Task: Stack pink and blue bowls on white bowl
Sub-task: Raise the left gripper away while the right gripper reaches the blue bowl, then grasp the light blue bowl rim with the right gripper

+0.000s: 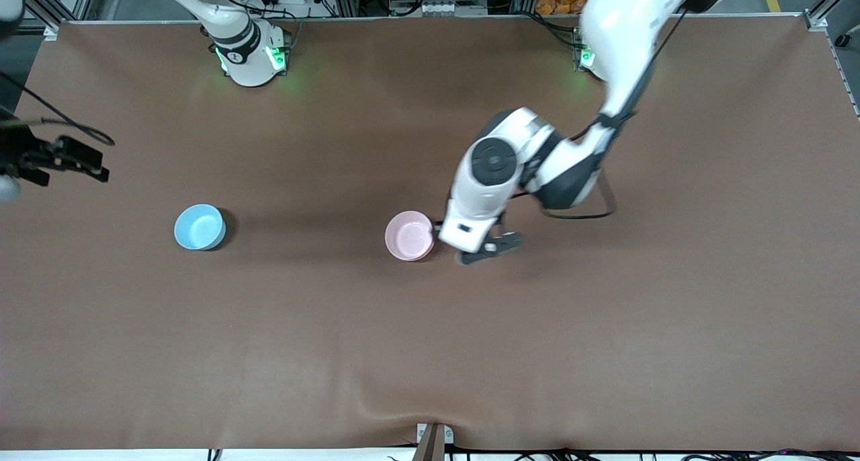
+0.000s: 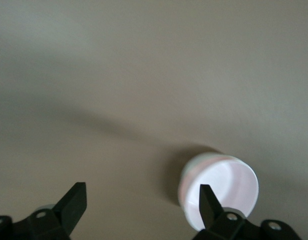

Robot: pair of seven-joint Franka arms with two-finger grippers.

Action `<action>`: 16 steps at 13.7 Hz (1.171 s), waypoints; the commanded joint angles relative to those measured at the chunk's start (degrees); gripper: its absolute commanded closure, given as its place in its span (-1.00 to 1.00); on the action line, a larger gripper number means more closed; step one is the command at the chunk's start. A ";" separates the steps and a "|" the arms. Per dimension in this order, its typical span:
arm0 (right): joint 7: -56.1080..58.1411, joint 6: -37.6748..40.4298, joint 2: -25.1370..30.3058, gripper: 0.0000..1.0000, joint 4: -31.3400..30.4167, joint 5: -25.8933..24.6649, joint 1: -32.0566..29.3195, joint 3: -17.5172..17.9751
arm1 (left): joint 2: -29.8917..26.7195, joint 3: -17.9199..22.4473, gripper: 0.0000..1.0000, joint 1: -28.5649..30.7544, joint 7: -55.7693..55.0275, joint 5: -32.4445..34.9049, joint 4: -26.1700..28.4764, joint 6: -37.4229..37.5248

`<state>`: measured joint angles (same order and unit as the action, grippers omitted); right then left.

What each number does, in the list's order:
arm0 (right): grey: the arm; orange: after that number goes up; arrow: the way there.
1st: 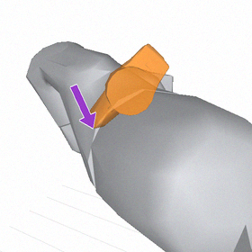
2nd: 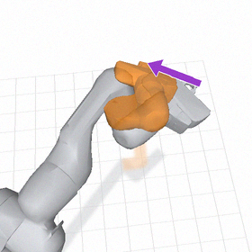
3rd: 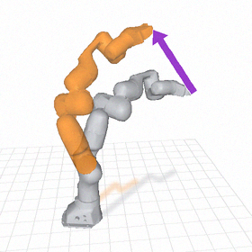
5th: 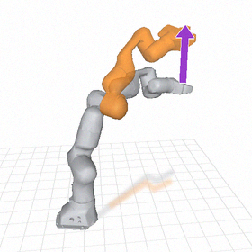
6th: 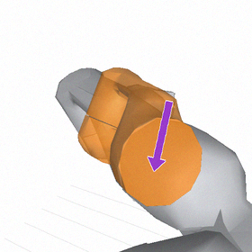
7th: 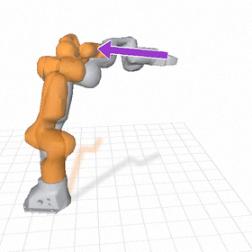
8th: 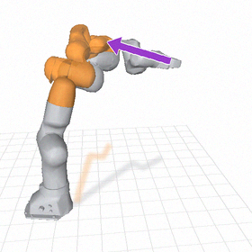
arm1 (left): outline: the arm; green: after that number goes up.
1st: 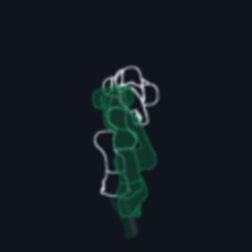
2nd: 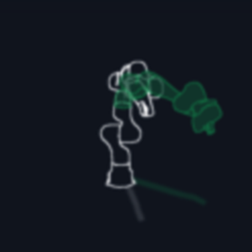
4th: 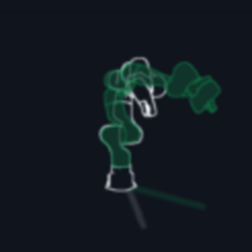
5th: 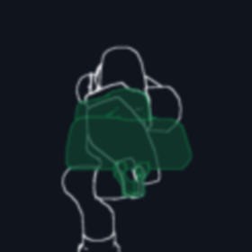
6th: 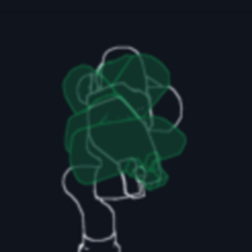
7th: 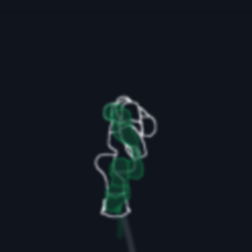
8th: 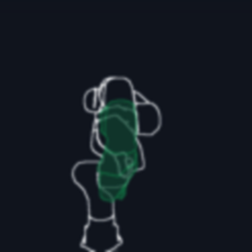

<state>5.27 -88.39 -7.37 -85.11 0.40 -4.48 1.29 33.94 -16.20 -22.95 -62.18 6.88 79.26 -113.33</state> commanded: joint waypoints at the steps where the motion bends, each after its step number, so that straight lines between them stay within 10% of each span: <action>1: 0.53 -0.46 -3.61 -1.00 0.56 -0.32 -1.50 -0.76 | -8.60 -0.23 -1.00 6.31 4.40 2.17 2.38 6.44; 12: 11.69 -32.78 -7.13 -0.99 -28.43 0.56 -8.35 -0.85 | -27.86 -0.41 -1.00 25.66 40.78 -6.06 7.99 18.94; 16: 11.95 -39.65 -10.65 -0.13 -32.22 0.74 -8.44 -0.85 | -33.40 10.65 -1.00 20.40 48.98 -9.52 13.18 19.03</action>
<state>16.08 -125.12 -17.50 -115.39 0.59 -12.24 -0.27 4.72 -9.46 0.18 -16.14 -1.25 88.14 -94.16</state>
